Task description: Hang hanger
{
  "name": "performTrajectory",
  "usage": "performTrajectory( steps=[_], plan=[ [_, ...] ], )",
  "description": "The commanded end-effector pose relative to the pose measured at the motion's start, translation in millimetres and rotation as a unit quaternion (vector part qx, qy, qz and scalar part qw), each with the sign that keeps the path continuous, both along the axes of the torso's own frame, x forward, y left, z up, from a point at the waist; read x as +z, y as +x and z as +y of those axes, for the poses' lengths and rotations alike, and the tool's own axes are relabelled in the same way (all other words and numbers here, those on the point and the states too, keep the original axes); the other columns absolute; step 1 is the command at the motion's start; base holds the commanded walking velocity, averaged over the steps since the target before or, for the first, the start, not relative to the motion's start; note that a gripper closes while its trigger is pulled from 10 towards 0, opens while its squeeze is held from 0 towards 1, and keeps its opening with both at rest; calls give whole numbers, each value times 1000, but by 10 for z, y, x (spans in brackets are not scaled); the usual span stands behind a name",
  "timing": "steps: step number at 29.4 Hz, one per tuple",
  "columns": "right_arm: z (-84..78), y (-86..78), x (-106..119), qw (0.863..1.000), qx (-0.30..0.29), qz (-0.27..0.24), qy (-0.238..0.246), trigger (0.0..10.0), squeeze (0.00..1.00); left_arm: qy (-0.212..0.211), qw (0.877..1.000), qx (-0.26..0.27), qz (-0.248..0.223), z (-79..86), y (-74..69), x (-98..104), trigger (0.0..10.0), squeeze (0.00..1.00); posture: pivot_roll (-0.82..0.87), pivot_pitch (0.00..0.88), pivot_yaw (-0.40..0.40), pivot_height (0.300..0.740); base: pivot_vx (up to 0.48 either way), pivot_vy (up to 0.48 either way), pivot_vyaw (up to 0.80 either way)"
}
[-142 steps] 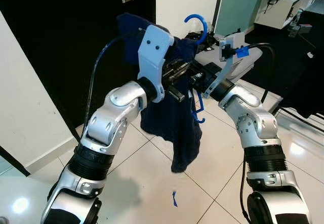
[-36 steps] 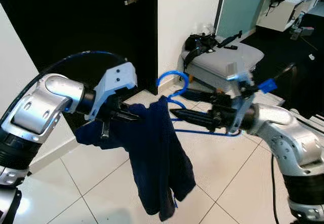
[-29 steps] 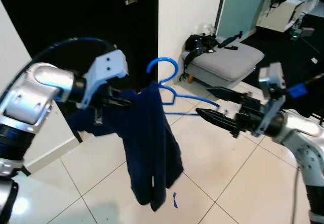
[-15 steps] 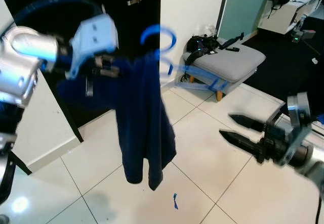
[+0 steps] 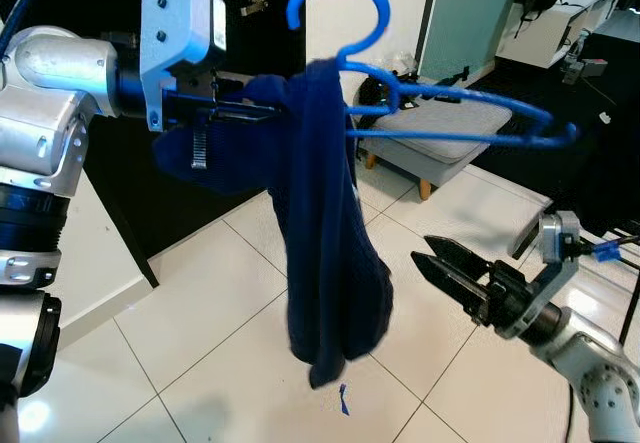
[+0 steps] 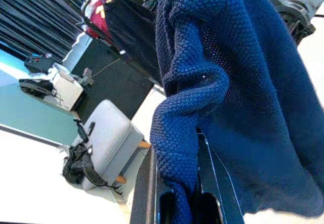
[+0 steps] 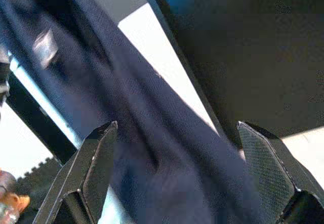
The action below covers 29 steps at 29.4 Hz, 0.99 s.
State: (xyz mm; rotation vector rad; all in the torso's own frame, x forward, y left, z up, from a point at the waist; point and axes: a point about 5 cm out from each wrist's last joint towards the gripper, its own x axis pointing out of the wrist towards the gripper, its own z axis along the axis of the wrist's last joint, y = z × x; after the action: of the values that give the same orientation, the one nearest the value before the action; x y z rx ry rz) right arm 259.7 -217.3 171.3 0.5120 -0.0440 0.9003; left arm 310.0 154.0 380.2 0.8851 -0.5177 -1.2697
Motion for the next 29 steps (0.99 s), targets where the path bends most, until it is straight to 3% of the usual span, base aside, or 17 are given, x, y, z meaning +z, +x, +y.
performTrajectory(
  steps=[1,7,8,10,11,13,14,16,20,22,29],
  plan=[
    [29,15,19,1000,4,1,14,10000,0,7,1000,-14,-9,-36,-24,2,10000,0,83,54,11,740,0,0,0],
    [96,32,42,1000,11,-1,18,10000,0,8,1000,-20,-11,-61,-19,2,10000,0,82,54,12,740,0,0,0],
    [300,53,141,999,41,-21,2,10000,0,1,1000,-25,-12,-138,-5,-5,10000,0,81,49,16,740,0,0,0],
    [300,53,141,999,41,-21,2,10000,0,1,1000,-25,-12,-138,-5,-5,10000,0,81,49,16,740,0,0,0],
    [479,47,237,996,70,-43,-15,10000,0,-6,999,-29,-11,-208,8,-18,10000,0,80,44,17,740,0,0,0],
    [479,47,237,996,70,-43,-15,10000,0,-6,999,-29,-11,-208,8,-18,10000,0,80,44,17,740,0,0,0],
    [612,33,346,993,92,-67,-23,10000,0,-12,999,-33,-9,-264,13,-38,10000,0,78,36,18,740,0,0,0],
    [696,43,465,990,100,-92,-25,10000,0,-16,999,-39,-6,-308,9,-49,10000,0,78,33,23,740,0,0,0],
    [729,71,542,989,96,-107,-26,10000,0,-20,999,-44,-4,-330,5,-52,10000,0,77,26,23,740,0,0,0],
    [757,190,616,991,60,-114,-34,10000,0,-23,998,-53,-3,-350,-12,-50,10000,0,77,26,23,740,0,0,0],
    [687,343,596,995,-4,-94,-35,10000,0,-20,998,-55,-4,-342,-21,-60,10000,0,78,31,18,740,0,0,0]
  ],
)
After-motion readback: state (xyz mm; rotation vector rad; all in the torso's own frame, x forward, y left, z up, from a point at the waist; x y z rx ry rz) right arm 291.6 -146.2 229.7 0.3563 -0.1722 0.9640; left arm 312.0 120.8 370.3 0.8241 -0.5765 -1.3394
